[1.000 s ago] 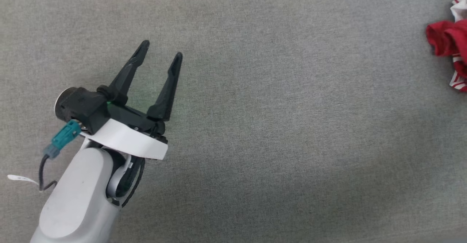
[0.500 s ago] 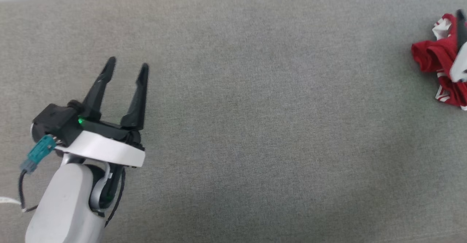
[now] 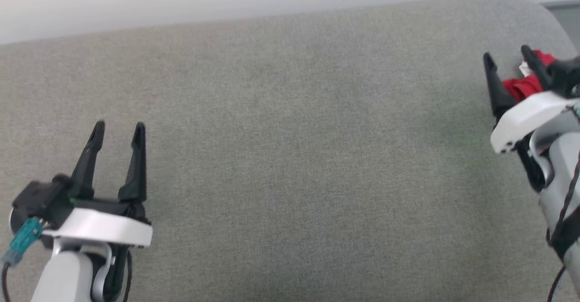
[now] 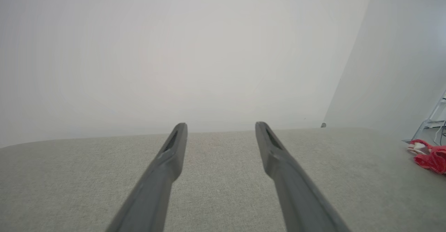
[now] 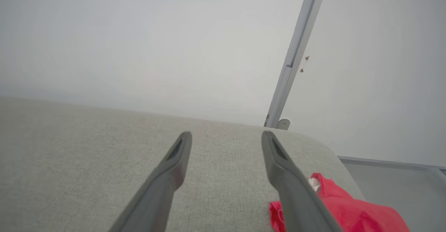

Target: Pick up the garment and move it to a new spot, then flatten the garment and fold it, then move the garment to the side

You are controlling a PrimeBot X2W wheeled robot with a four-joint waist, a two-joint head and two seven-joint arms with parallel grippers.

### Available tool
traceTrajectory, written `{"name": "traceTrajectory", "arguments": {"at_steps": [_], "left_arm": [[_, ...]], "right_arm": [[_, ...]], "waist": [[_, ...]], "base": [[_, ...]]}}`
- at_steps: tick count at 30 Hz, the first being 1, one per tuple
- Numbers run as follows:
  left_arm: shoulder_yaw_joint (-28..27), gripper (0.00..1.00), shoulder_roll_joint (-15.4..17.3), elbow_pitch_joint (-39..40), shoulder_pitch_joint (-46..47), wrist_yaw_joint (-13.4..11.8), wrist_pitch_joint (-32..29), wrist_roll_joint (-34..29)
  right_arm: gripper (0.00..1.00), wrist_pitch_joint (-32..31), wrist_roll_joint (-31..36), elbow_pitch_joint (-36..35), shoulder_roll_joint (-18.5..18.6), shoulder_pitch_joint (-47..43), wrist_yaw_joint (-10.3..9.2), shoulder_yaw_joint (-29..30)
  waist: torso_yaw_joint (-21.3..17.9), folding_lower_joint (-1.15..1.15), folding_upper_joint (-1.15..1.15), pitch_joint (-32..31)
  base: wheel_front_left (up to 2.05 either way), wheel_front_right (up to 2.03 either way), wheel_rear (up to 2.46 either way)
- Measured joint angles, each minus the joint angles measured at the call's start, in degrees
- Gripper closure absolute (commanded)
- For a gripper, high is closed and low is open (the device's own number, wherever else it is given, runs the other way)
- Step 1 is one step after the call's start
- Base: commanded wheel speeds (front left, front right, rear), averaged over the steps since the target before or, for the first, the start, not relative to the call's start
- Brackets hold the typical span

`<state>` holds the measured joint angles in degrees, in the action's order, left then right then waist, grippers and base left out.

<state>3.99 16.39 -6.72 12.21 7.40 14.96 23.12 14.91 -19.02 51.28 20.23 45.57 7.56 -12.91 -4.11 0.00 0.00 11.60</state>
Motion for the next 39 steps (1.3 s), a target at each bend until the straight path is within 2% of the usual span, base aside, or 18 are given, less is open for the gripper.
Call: {"name": "traceTrajectory", "arguments": {"at_steps": [5,15,28,39], "left_arm": [[-2.63,0.00,-0.68,0.74,-4.50,0.00,0.01,-1.52],[-7.08,0.00,-2.30,2.52,-14.12,0.00,0.01,-2.61],[-11.85,0.00,-4.94,3.65,-23.91,0.00,0.00,-2.44],[-12.73,0.00,-5.66,4.23,-25.60,0.00,0.01,-1.99]], "right_arm": [[0.00,0.07,-0.62,-9.29,0.04,-7.88,0.00,0.64],[0.00,0.07,1.24,-22.85,-3.30,-23.10,0.00,7.80],[0.00,0.07,3.90,-34.01,-7.94,-40.19,-0.01,14.36],[0.00,0.05,5.37,-39.02,-11.39,-46.65,-0.04,16.04]], "waist": [[0.41,0.00,0.00,-2.38],[1.66,0.00,0.00,-7.46],[3.85,0.00,0.00,-12.70],[4.21,0.00,0.00,-13.75]], "base": [[0.00,0.00,0.00],[0.00,0.00,0.00],[0.00,0.00,0.00],[0.00,0.00,0.00]]}}
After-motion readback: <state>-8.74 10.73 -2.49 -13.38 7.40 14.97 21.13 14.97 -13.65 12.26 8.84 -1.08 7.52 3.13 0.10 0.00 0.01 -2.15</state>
